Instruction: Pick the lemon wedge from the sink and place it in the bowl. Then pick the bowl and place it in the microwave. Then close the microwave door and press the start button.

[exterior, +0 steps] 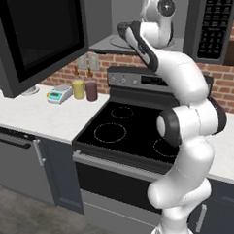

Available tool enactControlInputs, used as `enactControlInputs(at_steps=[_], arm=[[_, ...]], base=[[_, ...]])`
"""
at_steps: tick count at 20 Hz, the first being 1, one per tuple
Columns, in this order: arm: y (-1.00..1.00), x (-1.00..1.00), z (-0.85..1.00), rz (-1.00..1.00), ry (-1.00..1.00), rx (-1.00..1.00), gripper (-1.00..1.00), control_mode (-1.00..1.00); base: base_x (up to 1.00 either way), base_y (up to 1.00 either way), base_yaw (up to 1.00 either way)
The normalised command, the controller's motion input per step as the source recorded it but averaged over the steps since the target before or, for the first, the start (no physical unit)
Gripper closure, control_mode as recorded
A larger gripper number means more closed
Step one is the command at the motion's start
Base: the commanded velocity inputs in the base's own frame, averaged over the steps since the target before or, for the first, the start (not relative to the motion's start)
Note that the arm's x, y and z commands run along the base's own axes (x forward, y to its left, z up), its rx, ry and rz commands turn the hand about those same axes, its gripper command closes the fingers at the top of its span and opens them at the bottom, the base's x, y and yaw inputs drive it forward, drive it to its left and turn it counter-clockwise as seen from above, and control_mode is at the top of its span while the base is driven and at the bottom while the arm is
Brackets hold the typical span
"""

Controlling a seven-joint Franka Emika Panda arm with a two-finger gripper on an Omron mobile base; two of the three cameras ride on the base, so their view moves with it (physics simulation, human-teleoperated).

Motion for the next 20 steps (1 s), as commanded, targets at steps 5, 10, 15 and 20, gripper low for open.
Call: enactControlInputs(at_steps=[5, 10, 15, 20], arm=[[0.23, -1.00, 0.01, 0.00, -0.74, 0.04, -1.00, -1.00], [0.33, -1.00, 0.15, 0.00, -0.48, 0.12, -1.00, -1.00], [0.36, -1.00, 0.46, 0.00, -0.35, 0.07, -1.00, -1.00], [0.05, -1.00, 0.49, 0.00, -0.20, 0.03, -1.00, -1.00]], base=[[0.00, 0.00, 0.00], [0.00, 0.00, 0.00], [0.00, 0.00, 0.00], [0.00, 0.00, 0.00]])
